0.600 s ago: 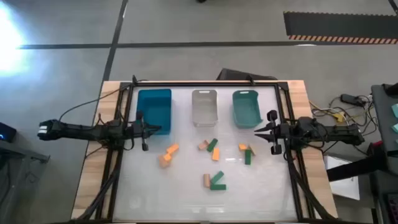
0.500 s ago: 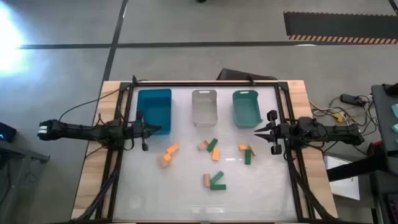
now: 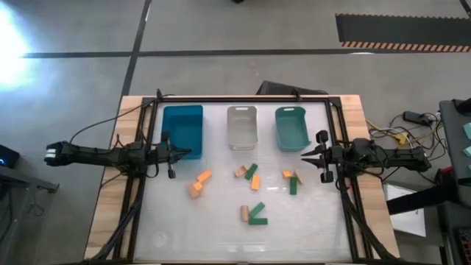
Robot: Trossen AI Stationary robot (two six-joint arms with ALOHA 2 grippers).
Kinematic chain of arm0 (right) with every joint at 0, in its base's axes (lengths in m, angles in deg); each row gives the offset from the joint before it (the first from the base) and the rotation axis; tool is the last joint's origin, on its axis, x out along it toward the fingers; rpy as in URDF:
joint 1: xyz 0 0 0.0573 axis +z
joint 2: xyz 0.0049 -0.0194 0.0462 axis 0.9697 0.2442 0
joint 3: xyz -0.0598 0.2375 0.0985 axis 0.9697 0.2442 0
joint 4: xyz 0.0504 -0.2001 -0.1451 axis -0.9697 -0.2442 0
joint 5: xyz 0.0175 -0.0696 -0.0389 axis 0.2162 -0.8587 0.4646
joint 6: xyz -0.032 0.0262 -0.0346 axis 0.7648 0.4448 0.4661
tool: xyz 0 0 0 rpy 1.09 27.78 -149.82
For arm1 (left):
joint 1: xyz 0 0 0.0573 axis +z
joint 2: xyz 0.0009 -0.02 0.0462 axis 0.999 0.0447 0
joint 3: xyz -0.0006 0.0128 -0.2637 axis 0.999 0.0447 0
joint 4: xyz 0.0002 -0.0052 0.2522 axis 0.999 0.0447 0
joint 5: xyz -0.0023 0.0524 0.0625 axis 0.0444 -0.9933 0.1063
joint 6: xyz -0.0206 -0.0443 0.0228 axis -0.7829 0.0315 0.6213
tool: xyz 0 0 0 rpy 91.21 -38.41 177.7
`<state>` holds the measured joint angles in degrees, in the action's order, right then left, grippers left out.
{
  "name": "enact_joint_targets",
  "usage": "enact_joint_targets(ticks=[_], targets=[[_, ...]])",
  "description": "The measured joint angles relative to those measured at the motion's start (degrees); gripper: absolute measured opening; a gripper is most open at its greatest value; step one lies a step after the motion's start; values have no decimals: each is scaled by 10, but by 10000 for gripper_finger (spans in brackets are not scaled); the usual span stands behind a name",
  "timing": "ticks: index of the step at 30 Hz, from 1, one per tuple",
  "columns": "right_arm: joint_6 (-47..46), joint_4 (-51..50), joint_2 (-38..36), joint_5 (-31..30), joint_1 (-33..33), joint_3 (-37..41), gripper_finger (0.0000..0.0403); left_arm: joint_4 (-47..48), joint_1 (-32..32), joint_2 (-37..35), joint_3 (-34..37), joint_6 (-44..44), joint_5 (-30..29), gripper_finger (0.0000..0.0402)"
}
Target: Sort & place blocks by color
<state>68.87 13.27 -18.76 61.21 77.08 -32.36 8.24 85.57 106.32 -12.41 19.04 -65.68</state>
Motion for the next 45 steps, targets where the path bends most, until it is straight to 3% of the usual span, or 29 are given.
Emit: enact_joint_targets(ticks=[41, 45], targets=[[0, 0, 0, 0, 0, 0, 50, 0, 0, 0, 0, 0, 0, 0], [52, 0, 0, -2, 0, 0, 50, 0, 0, 0, 0, 0, 0, 0]])
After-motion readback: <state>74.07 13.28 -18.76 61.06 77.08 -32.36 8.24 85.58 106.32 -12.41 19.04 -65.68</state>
